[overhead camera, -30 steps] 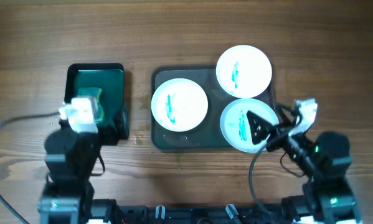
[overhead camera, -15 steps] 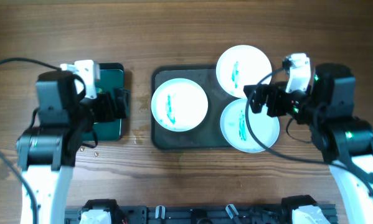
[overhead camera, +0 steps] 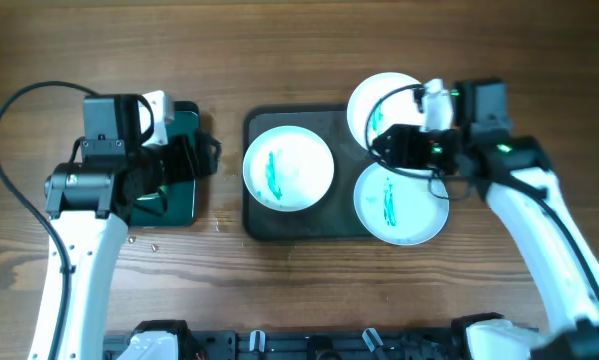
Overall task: Clean dirty plates on tray and stack at the side
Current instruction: 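Move left gripper to sponge and right gripper to lower-left plate rim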
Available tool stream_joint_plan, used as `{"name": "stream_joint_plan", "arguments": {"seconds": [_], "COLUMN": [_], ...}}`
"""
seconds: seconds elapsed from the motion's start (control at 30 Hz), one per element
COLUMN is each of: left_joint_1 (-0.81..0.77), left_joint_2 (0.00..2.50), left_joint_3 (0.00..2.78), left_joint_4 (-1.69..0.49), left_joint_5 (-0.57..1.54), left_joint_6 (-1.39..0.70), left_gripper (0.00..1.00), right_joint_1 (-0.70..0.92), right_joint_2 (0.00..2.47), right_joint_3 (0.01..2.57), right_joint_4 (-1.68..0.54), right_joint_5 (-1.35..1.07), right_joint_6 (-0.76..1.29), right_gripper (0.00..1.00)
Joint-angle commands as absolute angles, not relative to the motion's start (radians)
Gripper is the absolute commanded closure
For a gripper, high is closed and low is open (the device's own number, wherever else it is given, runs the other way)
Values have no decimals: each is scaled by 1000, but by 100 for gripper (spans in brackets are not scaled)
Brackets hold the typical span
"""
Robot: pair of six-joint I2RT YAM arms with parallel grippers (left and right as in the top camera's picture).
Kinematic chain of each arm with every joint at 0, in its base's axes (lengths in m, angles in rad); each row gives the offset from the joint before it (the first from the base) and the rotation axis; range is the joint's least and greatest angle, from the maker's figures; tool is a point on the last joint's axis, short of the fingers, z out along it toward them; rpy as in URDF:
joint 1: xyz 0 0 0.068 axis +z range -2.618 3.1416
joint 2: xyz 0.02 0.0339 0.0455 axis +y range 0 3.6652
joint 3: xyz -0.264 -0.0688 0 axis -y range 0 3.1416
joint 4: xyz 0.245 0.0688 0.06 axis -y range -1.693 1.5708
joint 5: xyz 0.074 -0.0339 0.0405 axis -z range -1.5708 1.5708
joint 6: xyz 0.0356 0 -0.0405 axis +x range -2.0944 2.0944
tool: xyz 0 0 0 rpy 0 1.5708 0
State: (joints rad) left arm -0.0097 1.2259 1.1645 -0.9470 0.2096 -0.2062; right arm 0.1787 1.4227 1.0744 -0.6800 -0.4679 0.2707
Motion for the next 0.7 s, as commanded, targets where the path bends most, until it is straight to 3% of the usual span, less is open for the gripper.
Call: {"name": "stream_joint_plan", "arguments": {"seconds": [0.0, 0.23, 0.67], "left_joint_1": [-2, -2, -2], "left_joint_2": [1233, 1257, 1390], "left_joint_3": [1205, 1205, 1205], "left_joint_4": [-947, -979, -987], "left_joint_5": [54, -6, -25], "left_joint_6": [-322, -318, -266], "left_gripper": [0, 0, 2], "right_joint_1": [268, 382, 435], "right_joint_2": [1521, 1654, 1856], "right_joint_3": [1092, 1092, 1092], "right_joint_4": [-636, -546, -359], "right_joint_5": [-405, -327, -258], "right_joint_6": [402, 457, 448], "right_gripper": [52, 55, 61]}}
